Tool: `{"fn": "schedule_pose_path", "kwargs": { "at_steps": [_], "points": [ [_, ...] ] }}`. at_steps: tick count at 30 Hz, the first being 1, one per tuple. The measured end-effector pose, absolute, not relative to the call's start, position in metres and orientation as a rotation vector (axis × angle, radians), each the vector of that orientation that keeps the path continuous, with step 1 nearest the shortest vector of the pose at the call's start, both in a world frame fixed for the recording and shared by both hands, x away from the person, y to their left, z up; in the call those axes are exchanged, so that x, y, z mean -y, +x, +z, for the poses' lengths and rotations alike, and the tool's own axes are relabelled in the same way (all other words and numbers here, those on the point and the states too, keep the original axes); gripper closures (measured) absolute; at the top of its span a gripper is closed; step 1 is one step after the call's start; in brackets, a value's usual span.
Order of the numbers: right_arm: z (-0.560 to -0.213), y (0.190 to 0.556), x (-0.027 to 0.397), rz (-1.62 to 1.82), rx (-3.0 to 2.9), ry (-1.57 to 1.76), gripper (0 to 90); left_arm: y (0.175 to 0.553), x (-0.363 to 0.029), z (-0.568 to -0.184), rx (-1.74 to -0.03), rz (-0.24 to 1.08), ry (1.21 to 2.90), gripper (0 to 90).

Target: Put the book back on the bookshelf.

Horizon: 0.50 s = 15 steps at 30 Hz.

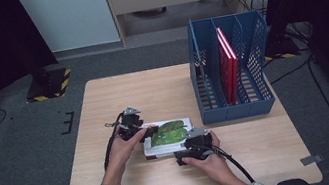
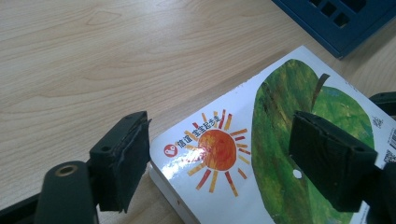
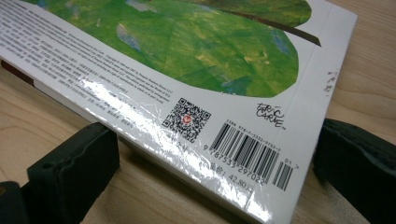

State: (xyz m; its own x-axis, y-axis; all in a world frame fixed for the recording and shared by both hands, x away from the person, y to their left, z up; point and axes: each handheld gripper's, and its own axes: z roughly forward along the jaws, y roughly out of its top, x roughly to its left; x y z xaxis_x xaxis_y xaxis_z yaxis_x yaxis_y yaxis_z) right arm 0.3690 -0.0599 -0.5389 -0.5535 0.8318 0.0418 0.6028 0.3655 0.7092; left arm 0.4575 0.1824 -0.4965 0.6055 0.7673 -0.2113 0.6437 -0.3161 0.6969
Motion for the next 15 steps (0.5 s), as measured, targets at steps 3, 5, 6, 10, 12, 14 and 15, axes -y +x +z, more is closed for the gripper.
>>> {"fn": "schedule_pose_path", "kwargs": {
  "at_steps": [3, 5, 6, 10, 12, 14, 15],
  "points": [
    [-0.539, 0.369, 0.059, 0.985, -2.313, 1.248, 0.8, 0.455, -0.184, -0.497, -1.113, 0.193, 2.050, 17.2],
    [-0.539, 0.369, 0.058, 0.973, -2.310, 1.244, 0.8, 0.453, -0.186, -0.498, -1.106, 0.188, 2.049, 17.9],
    [-0.539, 0.370, 0.058, 0.967, -2.312, 1.242, 0.8, 0.452, -0.186, -0.499, -1.104, 0.194, 2.049, 17.7],
    [-0.539, 0.370, 0.058, 0.975, -2.311, 1.240, 0.9, 0.451, -0.190, -0.503, -1.113, 0.204, 2.049, 16.8],
    [-0.539, 0.370, 0.058, 0.976, -2.311, 1.241, 0.9, 0.451, -0.192, -0.505, -1.122, 0.208, 2.040, 16.7],
    [-0.539, 0.370, 0.058, 0.978, -2.309, 1.245, 0.9, 0.448, -0.194, -0.505, -1.119, 0.201, 2.034, 16.7],
    [-0.539, 0.370, 0.058, 0.978, -2.309, 1.249, 0.9, 0.446, -0.194, -0.505, -1.113, 0.198, 2.031, 16.7]
  ]
}}
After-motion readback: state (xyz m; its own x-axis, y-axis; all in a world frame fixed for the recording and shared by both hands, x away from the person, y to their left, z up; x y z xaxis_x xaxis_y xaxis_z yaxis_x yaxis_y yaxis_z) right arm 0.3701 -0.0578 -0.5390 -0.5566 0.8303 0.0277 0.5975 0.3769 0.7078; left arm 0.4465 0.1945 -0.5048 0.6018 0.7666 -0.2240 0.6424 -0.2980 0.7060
